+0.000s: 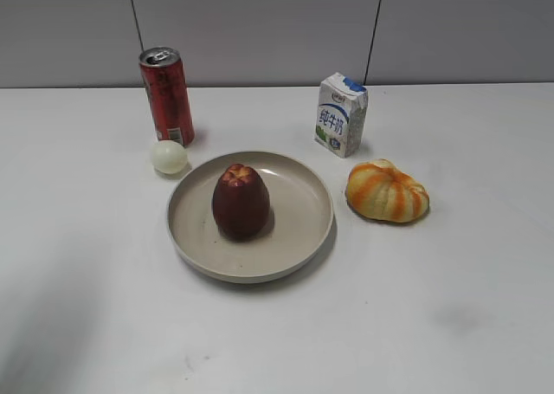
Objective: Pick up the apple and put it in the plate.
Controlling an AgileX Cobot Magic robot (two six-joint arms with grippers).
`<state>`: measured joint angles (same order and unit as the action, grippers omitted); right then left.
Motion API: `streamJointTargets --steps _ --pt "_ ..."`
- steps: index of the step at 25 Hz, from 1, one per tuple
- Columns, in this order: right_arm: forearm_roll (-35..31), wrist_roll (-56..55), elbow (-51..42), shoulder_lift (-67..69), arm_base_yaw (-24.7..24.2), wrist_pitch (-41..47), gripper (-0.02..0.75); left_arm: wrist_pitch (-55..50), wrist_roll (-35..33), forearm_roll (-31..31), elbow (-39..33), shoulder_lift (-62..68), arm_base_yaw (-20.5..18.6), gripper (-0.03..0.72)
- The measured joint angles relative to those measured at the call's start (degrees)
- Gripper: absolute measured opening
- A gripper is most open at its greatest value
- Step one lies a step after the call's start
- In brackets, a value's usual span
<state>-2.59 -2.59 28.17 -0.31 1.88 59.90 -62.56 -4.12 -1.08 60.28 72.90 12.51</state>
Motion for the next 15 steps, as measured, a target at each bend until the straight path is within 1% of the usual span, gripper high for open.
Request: streamJointTargets --steps 3,6,8,15 --pt "0.0 0.0 0.0 0.0 0.0 0.0 0.585 2.6 0.0 -2.1 -9.9 -10.4 -3.8 0.636" --pt "0.0 0.0 0.0 0.0 0.0 0.0 0.585 3.3 0.2 -2.3 -16.7 -21.8 -5.2 0.624" --pt "0.0 0.0 0.0 0.0 0.0 0.0 0.585 3.4 0.2 -2.2 -19.8 -30.0 -5.4 0.618" --pt "0.0 0.0 0.0 0.0 0.0 0.0 0.585 3.8 0.3 -1.2 -26.4 -55.3 -5.5 0.585"
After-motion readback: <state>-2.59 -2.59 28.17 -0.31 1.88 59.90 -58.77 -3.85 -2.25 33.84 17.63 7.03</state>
